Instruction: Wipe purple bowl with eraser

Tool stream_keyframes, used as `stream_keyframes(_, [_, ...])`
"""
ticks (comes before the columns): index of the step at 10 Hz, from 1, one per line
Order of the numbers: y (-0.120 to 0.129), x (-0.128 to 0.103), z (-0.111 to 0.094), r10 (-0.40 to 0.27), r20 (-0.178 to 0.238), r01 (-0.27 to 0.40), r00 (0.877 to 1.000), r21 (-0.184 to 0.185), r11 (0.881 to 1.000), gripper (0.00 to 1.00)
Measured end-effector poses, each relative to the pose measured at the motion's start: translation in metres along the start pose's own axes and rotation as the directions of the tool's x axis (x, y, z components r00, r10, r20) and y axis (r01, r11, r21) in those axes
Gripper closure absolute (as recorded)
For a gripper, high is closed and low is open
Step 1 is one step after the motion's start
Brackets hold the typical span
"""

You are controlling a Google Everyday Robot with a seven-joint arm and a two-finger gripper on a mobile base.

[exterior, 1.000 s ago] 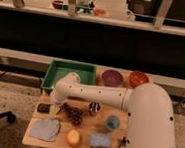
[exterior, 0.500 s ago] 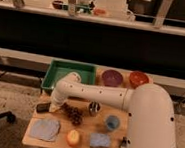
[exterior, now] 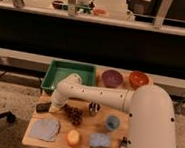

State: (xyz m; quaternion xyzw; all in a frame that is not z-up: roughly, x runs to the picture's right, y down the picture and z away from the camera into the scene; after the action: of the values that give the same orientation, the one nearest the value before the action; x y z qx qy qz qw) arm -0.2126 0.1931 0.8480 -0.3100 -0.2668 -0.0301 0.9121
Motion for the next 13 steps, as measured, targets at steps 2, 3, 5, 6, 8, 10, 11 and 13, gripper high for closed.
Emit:
stream_keyframes(2, [0.001,0.000,0.000,0.000,-0.001,0.000,1.000,-0.002,1.000,0.90])
stream_keyframes(3, [0.001,0.000,0.000,0.000,-0.001,0.000,1.000,-0.002,1.000,0.90])
stream_keyframes(5, [0.001,0.000,0.000,0.000,-0.001,0.000,1.000,-0.003,1.000,0.90])
stream_keyframes(6, [0.002,0.000,0.000,0.000,-0.001,0.000,1.000,-0.004,1.000,0.90])
stream_keyframes(8, [0.002,-0.001,-0.001,-0.004,-0.002,0.004,1.000,-0.002,1.000,0.90])
stream_keyframes(10, [0.011,0.001,-0.015,0.012,-0.005,-0.012,1.000,0.010,1.000,0.90])
stream_keyframes(11, [0.017,0.002,-0.028,0.020,-0.003,-0.020,1.000,0.021,1.000,0.90])
stream_keyframes(13, [0.031,0.001,-0.082,0.043,0.004,-0.043,0.999,0.058,0.997,0.90])
